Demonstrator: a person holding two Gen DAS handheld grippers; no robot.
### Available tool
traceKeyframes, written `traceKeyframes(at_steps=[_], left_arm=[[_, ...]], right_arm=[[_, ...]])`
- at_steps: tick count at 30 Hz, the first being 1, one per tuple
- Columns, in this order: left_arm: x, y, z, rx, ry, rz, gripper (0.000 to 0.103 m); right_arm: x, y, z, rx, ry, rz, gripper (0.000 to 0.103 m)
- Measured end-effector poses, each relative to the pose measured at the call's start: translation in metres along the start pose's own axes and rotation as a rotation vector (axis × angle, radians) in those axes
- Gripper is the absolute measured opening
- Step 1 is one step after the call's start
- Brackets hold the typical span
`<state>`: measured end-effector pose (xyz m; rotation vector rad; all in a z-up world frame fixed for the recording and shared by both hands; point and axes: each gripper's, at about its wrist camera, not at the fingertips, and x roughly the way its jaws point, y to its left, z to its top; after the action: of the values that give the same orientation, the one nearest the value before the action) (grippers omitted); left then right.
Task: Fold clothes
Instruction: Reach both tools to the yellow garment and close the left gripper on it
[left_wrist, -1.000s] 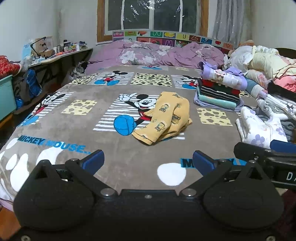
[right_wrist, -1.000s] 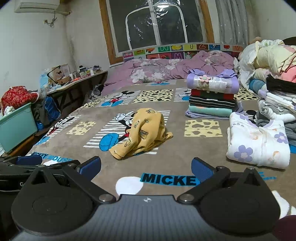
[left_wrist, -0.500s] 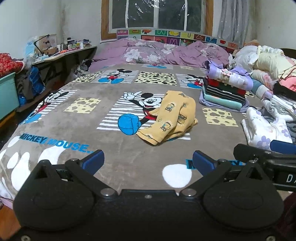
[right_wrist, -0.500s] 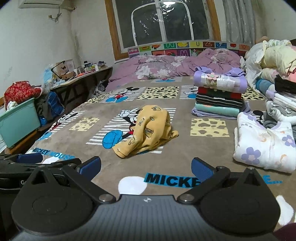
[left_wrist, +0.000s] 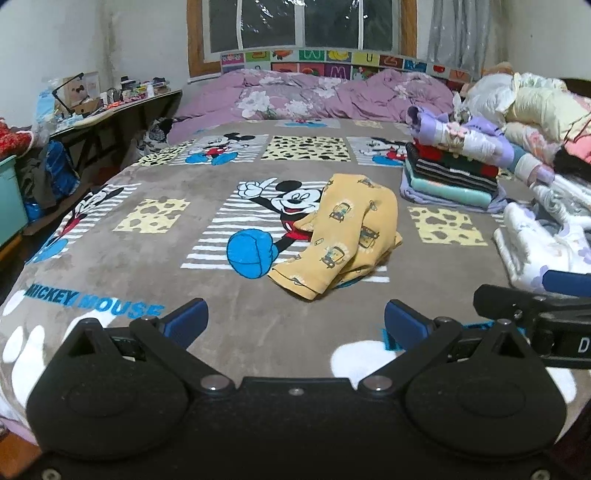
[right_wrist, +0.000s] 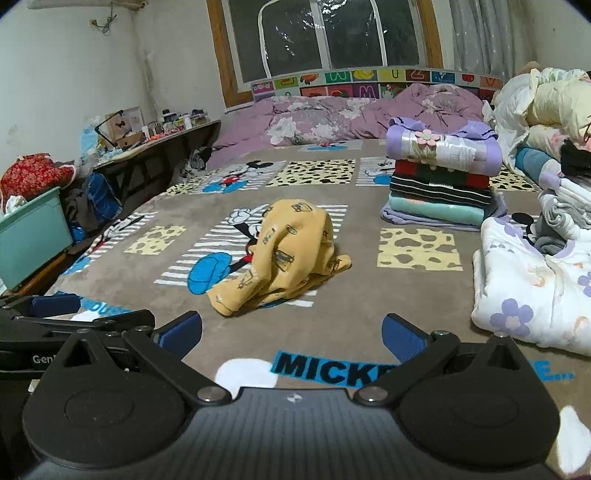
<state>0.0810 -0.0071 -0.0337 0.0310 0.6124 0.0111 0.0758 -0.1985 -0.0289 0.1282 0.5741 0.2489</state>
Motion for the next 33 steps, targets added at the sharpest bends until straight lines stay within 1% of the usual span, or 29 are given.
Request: traceKeyframes(at_steps=[5, 11, 13, 14, 16, 19, 24, 28, 30, 33], left_arm=[[0.027, -0.004, 0.006, 0.027, 0.029, -0.012, 0.103], [0.06, -0.008, 0.014, 0.052, 0.035, -0.042, 0.103], [0.071, -0.006, 0.016, 0.031, 0.022, -0.105, 0.103], [0.077, -0.006, 0.017, 0.022, 0.032, -0.132, 0.103], [0.088, -0.006, 0.021, 0.013, 0.065, -0.148, 0.103], [0.103, -0.009, 0.029, 0.002, 0.085, -0.154, 0.103], [0.121, -0.016, 0.049, 0.021, 0.048, -0.163, 0.103], [0.143, -0.018, 0.07, -0.002, 0.037, -0.176, 0.101], [0.153, -0.02, 0.079, -0.016, 0.033, -0.18, 0.101], [0.171, -0.023, 0.091, -0.041, 0.04, -0.198, 0.097]], right_arm=[[0.029, -0.014, 0.001, 0.011, 0.022, -0.014, 0.103], [0.065, -0.032, -0.001, 0.037, 0.045, -0.018, 0.103], [0.076, -0.038, -0.005, 0.049, 0.04, -0.022, 0.103], [0.082, -0.041, -0.007, 0.056, 0.034, -0.024, 0.103], [0.091, -0.047, -0.016, 0.078, 0.02, -0.025, 0.103], [0.103, -0.055, -0.029, 0.104, -0.005, 0.017, 0.103], [0.118, -0.063, -0.038, 0.114, -0.033, 0.069, 0.103], [0.125, -0.069, -0.039, 0.129, -0.045, 0.117, 0.103], [0.129, -0.073, -0.041, 0.157, -0.032, 0.136, 0.103], [0.139, -0.08, -0.046, 0.211, -0.015, 0.148, 0.103]])
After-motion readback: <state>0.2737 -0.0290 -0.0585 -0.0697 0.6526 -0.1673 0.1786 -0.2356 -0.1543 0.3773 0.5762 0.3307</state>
